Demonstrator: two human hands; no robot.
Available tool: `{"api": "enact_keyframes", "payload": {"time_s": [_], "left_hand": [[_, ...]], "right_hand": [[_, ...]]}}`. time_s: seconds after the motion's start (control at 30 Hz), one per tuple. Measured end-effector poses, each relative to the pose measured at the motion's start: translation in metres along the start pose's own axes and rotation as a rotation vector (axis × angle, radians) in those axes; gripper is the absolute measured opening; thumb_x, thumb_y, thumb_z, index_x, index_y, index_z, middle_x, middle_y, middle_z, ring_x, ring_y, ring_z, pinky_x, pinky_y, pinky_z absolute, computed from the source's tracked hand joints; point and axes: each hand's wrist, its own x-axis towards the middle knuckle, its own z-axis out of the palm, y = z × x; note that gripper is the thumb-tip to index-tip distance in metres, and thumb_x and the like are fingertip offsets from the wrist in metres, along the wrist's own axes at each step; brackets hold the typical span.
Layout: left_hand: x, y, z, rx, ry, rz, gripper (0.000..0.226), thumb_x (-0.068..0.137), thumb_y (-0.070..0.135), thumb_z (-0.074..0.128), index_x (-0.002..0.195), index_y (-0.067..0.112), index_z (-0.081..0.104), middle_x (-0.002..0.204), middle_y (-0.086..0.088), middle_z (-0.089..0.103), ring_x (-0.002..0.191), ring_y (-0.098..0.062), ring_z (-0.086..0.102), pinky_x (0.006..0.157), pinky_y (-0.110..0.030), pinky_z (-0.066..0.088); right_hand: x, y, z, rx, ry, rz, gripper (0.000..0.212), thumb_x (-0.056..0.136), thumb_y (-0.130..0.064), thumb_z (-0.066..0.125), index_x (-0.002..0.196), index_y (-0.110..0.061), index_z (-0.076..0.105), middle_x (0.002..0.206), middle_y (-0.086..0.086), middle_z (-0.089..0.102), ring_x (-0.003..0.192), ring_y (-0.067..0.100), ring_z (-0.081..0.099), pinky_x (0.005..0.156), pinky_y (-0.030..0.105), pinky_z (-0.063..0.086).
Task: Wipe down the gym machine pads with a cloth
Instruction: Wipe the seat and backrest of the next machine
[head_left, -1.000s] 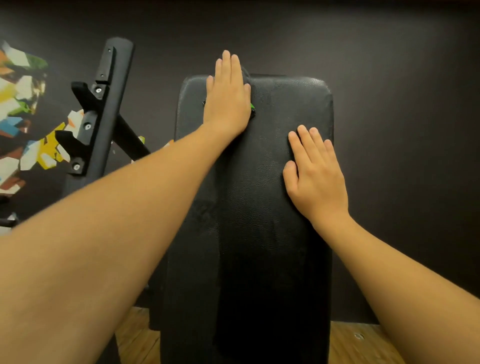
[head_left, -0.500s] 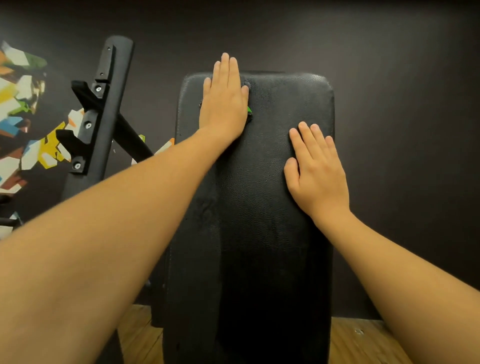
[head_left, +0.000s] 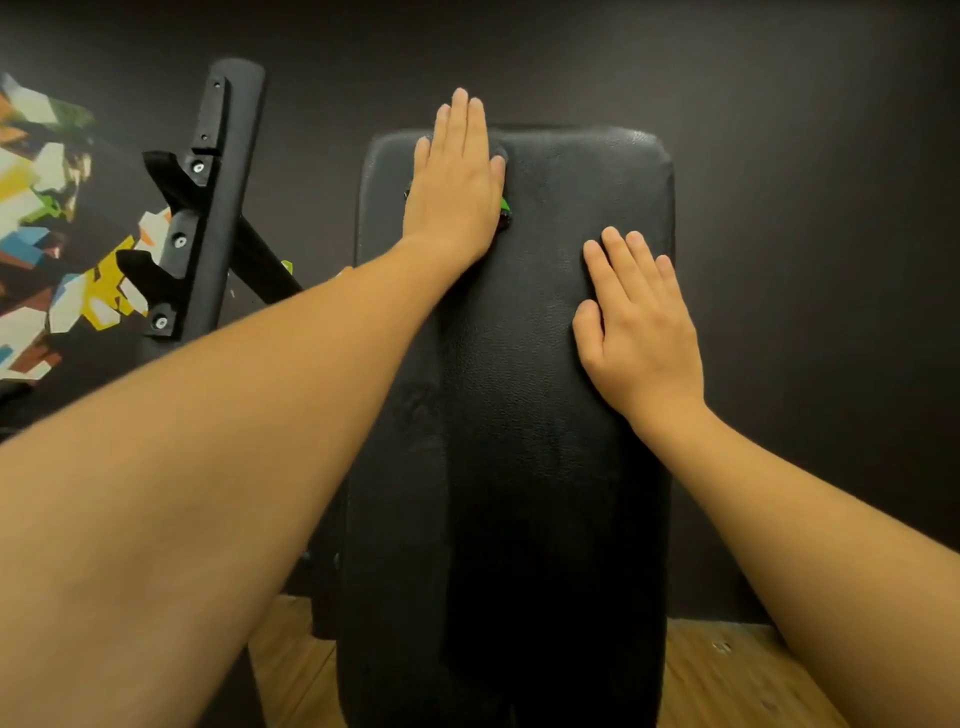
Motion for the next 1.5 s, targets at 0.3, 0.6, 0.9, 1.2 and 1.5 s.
{"api": "enact_keyframes", "payload": {"time_s": [0.3, 0.6, 0.9, 1.2, 1.5], "left_hand": [[-0.037, -0.001, 0.009, 0.039, -0.007, 0.026, 0.059, 0.11, 0.025, 0.026, 0.161, 0.002, 0.006, 0.17, -0.014, 0.002, 0.157, -0.028, 0.005, 0.125, -0.045, 0.014], [-0.009, -0.007, 0.001, 0.018, -0.031, 0.05, 0.059, 0.111, 0.026, 0.025, 0.161, 0.002, 0.004, 0.17, -0.014, -0.001, 0.157, -0.03, 0.003, 0.126, -0.046, 0.014], [-0.115, 0.003, 0.025, 0.013, 0.024, -0.054, 0.061, 0.107, 0.025, 0.025, 0.161, 0.003, 0.008, 0.17, -0.015, 0.007, 0.156, -0.029, 0.011, 0.124, -0.046, 0.019], [-0.071, 0.0, 0.019, 0.067, 0.016, -0.036, 0.059, 0.109, 0.027, 0.025, 0.161, 0.004, 0.007, 0.17, -0.013, 0.003, 0.157, -0.029, 0.006, 0.125, -0.046, 0.013], [-0.119, 0.012, 0.027, 0.061, 0.004, -0.089, 0.061, 0.108, 0.027, 0.022, 0.161, 0.003, 0.004, 0.17, -0.016, 0.002, 0.157, -0.03, 0.006, 0.125, -0.045, 0.016]], "right_hand": [[0.0, 0.001, 0.002, -0.015, 0.016, -0.001, 0.056, 0.102, -0.026, 0.038, 0.154, -0.007, 0.043, 0.161, 0.014, 0.039, 0.153, 0.031, 0.029, 0.126, 0.047, 0.018], [0.0, 0.001, 0.003, 0.005, 0.016, -0.003, 0.056, 0.102, -0.026, 0.038, 0.154, -0.007, 0.043, 0.161, 0.014, 0.038, 0.153, 0.031, 0.029, 0.126, 0.046, 0.018], [0.0, 0.0, 0.001, 0.0, 0.0, 0.002, 0.056, 0.102, -0.026, 0.037, 0.155, -0.007, 0.041, 0.162, 0.014, 0.037, 0.153, 0.031, 0.027, 0.127, 0.046, 0.017], [0.0, 0.0, 0.0, -0.01, -0.019, 0.005, 0.056, 0.102, -0.026, 0.035, 0.155, -0.008, 0.041, 0.163, 0.013, 0.036, 0.154, 0.029, 0.026, 0.127, 0.046, 0.016], [-0.001, 0.0, -0.001, -0.009, -0.012, -0.001, 0.056, 0.102, -0.026, 0.035, 0.155, -0.006, 0.041, 0.162, 0.014, 0.038, 0.153, 0.031, 0.027, 0.126, 0.047, 0.018]]}}
